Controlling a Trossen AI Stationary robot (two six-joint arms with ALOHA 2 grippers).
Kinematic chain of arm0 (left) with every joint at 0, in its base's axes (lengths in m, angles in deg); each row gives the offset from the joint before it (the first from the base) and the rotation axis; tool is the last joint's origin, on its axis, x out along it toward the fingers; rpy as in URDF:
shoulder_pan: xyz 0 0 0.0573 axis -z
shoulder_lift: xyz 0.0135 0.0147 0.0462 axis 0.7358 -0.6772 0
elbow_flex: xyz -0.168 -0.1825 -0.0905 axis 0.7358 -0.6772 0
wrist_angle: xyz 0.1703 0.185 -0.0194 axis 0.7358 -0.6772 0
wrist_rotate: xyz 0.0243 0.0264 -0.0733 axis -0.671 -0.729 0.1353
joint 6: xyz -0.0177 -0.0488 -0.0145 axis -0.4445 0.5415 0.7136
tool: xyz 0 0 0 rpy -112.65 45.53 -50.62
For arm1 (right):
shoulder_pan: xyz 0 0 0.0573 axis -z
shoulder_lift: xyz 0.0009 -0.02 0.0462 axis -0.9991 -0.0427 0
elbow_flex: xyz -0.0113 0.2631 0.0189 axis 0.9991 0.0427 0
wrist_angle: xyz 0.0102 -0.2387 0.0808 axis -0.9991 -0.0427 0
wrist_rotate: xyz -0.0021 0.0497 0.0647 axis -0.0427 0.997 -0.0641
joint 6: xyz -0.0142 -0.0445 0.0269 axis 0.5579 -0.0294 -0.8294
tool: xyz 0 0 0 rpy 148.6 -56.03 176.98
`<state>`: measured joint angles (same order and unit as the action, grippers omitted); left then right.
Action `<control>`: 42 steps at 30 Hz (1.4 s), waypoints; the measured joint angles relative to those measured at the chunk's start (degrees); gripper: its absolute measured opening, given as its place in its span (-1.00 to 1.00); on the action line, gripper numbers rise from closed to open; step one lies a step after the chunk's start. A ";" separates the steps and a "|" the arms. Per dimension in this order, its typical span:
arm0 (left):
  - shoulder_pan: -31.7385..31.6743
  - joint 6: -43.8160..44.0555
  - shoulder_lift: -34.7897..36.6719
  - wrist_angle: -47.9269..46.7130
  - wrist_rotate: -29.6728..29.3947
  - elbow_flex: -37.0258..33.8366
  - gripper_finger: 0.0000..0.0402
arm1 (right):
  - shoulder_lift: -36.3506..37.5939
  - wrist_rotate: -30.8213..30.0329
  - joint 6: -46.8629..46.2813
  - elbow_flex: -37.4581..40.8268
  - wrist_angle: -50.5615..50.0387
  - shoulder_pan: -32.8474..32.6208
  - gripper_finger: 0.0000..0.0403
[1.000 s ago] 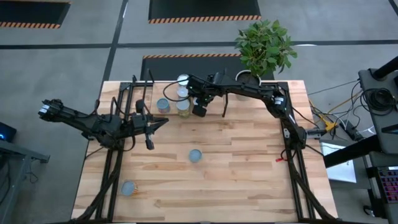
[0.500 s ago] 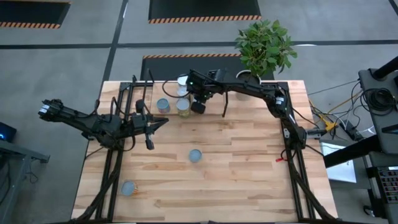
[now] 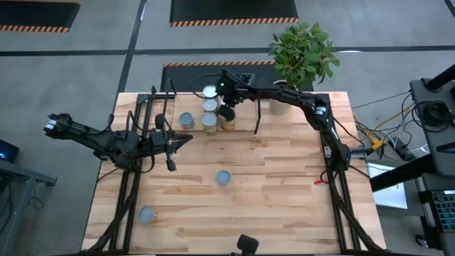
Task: Pick and place cans onto a shelf
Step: Adjust the cans on the shelf
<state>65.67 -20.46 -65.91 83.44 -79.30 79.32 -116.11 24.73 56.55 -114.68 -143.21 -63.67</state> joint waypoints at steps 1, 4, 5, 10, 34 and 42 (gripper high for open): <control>-0.02 0.02 0.00 0.00 0.00 0.00 -1.00 | 0.00 0.02 0.02 0.44 0.22 0.04 -0.91; -0.02 0.00 0.00 0.00 0.00 0.00 -1.00 | 0.00 0.07 0.16 2.05 1.38 -0.05 -0.91; -0.01 0.00 0.00 0.00 0.00 0.00 -1.00 | 0.00 0.11 0.17 2.58 1.49 -0.11 -0.91; -0.01 0.00 0.00 0.00 0.00 0.00 -1.00 | 0.11 0.14 0.08 4.50 3.32 -0.11 -0.91; -0.01 0.00 0.00 0.00 0.00 0.00 -1.00 | 1.40 0.20 0.05 3.23 3.31 -1.61 -0.91; -0.02 0.00 0.00 -0.01 0.00 0.01 -1.00 | 5.96 0.52 -1.48 3.04 -3.15 -3.77 -0.91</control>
<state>65.66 -20.46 -65.91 83.43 -79.30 79.33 -110.15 25.26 55.07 -111.63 -146.36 -67.45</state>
